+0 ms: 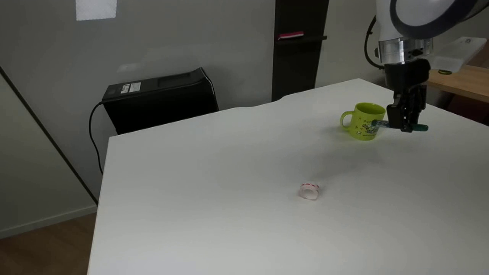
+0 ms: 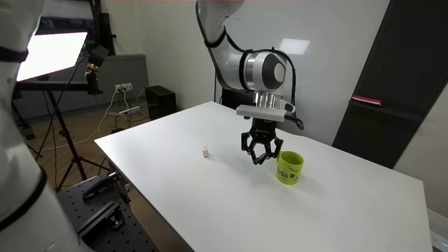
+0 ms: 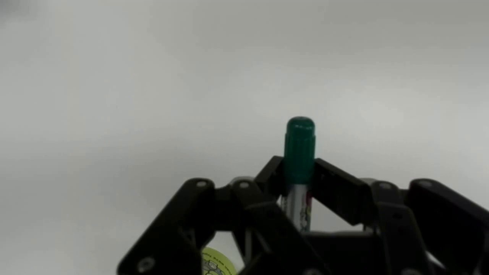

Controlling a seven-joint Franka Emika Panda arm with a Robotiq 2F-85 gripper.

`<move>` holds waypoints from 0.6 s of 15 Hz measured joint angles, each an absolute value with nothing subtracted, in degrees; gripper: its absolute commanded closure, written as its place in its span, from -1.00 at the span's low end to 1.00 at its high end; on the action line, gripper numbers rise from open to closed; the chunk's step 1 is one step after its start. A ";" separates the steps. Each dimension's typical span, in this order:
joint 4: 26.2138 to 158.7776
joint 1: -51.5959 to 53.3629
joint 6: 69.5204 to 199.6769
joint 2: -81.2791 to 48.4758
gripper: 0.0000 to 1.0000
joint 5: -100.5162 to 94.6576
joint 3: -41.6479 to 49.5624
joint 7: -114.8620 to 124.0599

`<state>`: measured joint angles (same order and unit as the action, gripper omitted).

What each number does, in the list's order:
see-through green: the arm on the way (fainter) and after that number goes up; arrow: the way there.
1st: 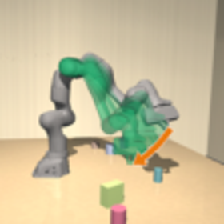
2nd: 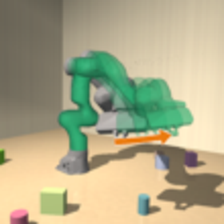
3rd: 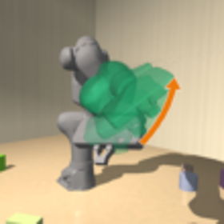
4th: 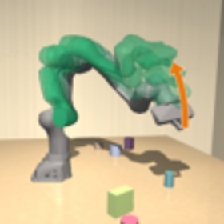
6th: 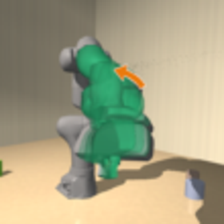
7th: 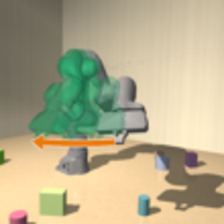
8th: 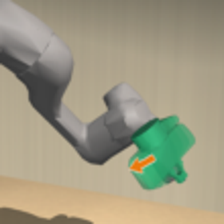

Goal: Pick up the pen from the table and put it in the cup.

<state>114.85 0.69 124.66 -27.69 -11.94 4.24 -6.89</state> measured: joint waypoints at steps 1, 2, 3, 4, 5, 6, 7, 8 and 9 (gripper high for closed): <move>114.02 0.43 123.11 -27.69 0.88 -11.63 4.26 -6.76; 113.23 0.14 121.53 -27.69 0.88 -11.20 4.26 -6.74; 112.50 -0.19 120.23 -27.72 0.88 -11.02 4.27 -6.63; 111.77 -0.54 119.01 -27.80 0.88 -10.83 4.28 -6.50; 111.01 -0.90 117.93 -27.98 0.88 -10.55 4.31 -6.41; 110.21 -1.31 117.00 -28.29 0.88 -10.24 4.35 -6.32; 109.41 -1.74 116.23 -28.66 0.88 -10.07 4.40 -6.22; 108.58 -2.19 115.55 -29.14 0.88 -9.97 4.43 -6.11; 107.64 -2.61 114.88 -29.75 0.88 -9.90 4.46 -5.95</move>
<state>107.64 -2.61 114.88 -29.75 -9.90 4.46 -5.95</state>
